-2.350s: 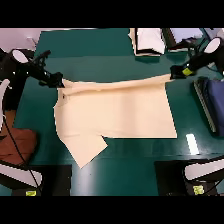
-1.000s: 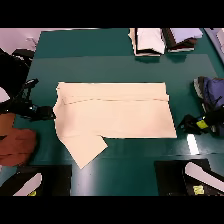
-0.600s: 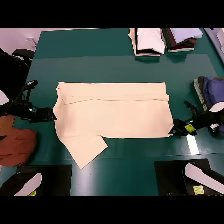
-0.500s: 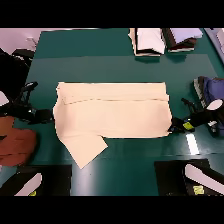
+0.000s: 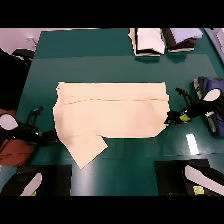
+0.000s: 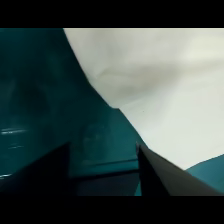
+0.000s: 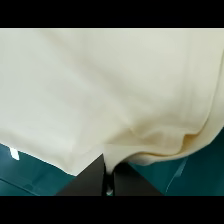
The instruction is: Fold the shirts.
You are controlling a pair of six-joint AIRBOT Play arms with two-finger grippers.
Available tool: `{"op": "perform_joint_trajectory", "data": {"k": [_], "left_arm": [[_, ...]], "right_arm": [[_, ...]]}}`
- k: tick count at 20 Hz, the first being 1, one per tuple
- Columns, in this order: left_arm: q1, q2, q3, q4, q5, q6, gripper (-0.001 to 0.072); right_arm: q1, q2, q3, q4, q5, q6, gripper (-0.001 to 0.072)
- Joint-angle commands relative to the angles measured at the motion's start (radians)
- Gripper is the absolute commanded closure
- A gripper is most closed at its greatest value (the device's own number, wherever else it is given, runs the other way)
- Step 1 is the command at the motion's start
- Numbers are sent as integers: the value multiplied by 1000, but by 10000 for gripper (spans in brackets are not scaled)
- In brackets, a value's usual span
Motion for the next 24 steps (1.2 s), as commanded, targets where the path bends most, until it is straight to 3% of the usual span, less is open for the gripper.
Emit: {"op": "perform_joint_trajectory", "data": {"k": [1,6,9,10,13,17,20,24], "left_arm": [[0,16,-124,-125,99,-16,219],[0,16,-217,-261,219,-5,219],[0,16,-229,-357,266,47,220],[0,16,-229,-387,279,62,283],[0,16,-211,-407,257,119,681],[0,41,-91,-310,104,134,688],[0,176,-21,-172,-10,50,688],[0,288,69,-181,-199,12,687]], "right_arm": [[16,1,8,2,-10,0,694],[16,1,8,3,-9,0,694],[16,1,8,4,-9,4,694],[16,1,8,4,-9,4,694],[16,3,9,3,-4,4,694],[13,91,8,-21,8,4,695],[13,187,8,-113,114,5,695],[12,327,8,-237,177,49,695]]}}
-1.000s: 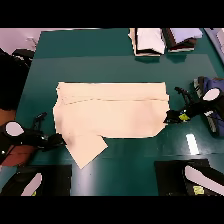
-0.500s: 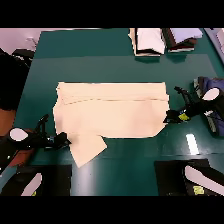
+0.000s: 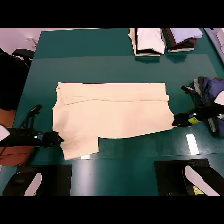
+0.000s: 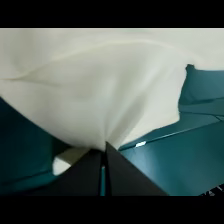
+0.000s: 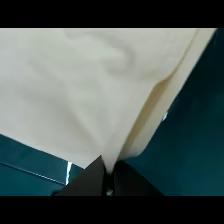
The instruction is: Fold the shirts.
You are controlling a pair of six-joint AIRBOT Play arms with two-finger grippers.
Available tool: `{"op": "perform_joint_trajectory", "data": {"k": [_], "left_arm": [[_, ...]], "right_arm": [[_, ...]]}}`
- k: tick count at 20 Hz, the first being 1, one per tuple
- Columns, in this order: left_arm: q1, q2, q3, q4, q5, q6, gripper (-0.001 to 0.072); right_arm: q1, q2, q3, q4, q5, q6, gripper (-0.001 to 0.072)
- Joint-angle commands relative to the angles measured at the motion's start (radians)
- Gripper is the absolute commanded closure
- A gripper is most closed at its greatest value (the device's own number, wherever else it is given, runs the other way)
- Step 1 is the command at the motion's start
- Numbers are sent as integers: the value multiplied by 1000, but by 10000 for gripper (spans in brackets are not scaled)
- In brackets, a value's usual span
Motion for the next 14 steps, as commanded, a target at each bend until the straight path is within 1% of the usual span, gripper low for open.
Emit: {"op": "perform_joint_trajectory", "data": {"k": [1,2,4,7,11,14], "left_arm": [[0,69,95,5,-173,-37,687],[0,64,122,-14,-171,-37,687],[0,43,163,-13,-119,-32,687],[0,-59,194,-7,34,31,687],[0,-338,294,10,233,122,686],[0,-584,475,10,294,175,685]], "right_arm": [[-6,119,1,-83,57,25,695],[-13,137,1,-81,56,32,696],[-35,147,9,-78,50,32,696],[-41,52,106,-76,24,32,696],[28,-181,293,-77,-81,43,696],[62,-372,435,-77,-82,53,696]]}}
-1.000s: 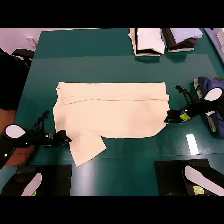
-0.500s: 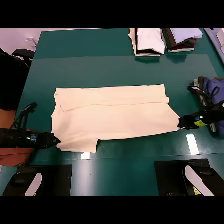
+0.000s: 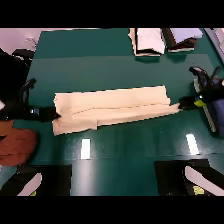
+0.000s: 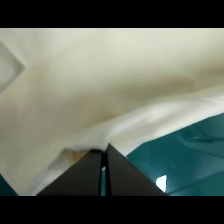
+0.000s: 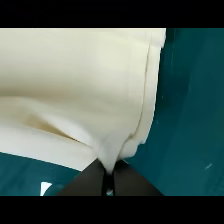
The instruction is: Fold the shirts.
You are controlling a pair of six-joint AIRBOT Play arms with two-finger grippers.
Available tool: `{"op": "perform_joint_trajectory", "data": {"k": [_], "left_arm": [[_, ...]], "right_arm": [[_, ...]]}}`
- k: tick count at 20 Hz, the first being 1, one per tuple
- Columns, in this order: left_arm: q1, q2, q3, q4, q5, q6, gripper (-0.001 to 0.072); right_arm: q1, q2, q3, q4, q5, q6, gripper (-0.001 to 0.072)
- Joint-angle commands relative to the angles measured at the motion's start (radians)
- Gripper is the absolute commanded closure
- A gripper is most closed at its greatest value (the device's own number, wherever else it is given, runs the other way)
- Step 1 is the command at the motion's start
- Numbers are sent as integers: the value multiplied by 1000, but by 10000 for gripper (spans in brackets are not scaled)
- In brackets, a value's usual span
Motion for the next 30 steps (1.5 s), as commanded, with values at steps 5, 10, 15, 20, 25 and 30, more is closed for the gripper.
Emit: {"op": "perform_joint_trajectory", "data": {"k": [5,10,15,20,25,30], "left_arm": [[1,-473,340,4,149,69,684],[1,-533,374,-32,172,68,507],[1,-531,453,-33,63,32,210],[-6,-529,459,-63,4,50,684],[-125,-530,459,-65,48,48,685],[-293,-534,459,-65,171,8,685]], "right_arm": [[44,-387,325,19,-20,34,695],[36,-528,479,190,-20,28,609],[-25,-537,541,261,1,-18,241],[-169,-486,351,262,46,-92,170],[-265,-556,209,458,19,-134,115],[-192,-615,183,494,-45,-154,170]]}}
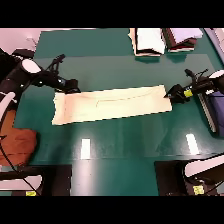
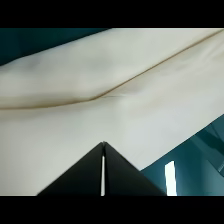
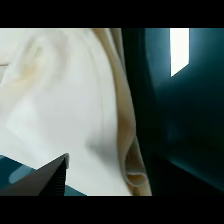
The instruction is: Fold the shirts.
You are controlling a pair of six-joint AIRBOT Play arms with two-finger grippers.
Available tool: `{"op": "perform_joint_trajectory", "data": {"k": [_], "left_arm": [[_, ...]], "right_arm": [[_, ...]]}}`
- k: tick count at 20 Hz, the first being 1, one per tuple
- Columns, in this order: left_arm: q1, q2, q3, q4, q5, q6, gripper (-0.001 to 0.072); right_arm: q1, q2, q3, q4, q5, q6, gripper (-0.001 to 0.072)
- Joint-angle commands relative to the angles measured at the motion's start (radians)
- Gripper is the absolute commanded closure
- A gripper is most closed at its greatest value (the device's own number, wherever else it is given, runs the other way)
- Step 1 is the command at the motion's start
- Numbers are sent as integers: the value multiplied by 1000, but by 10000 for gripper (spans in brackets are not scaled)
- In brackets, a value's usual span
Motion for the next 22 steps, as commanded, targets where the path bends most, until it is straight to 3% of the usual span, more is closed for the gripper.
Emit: {"op": "perform_joint_trajectory", "data": {"k": [1,2,4,9,15,22], "left_arm": [[-114,-5,1,0,95,-31,685],[-144,-8,1,1,121,-39,685],[-197,-21,2,1,179,-55,686],[-305,-146,80,0,276,-64,687],[-361,-378,282,-3,236,-87,686],[-362,-422,296,24,232,-105,686]], "right_arm": [[49,-39,-21,32,-47,-21,240],[69,-40,-21,31,-58,-43,347],[97,-32,0,30,-51,-98,678],[133,81,170,33,6,-76,695],[286,194,417,33,35,39,695],[461,193,585,31,45,77,695]]}}
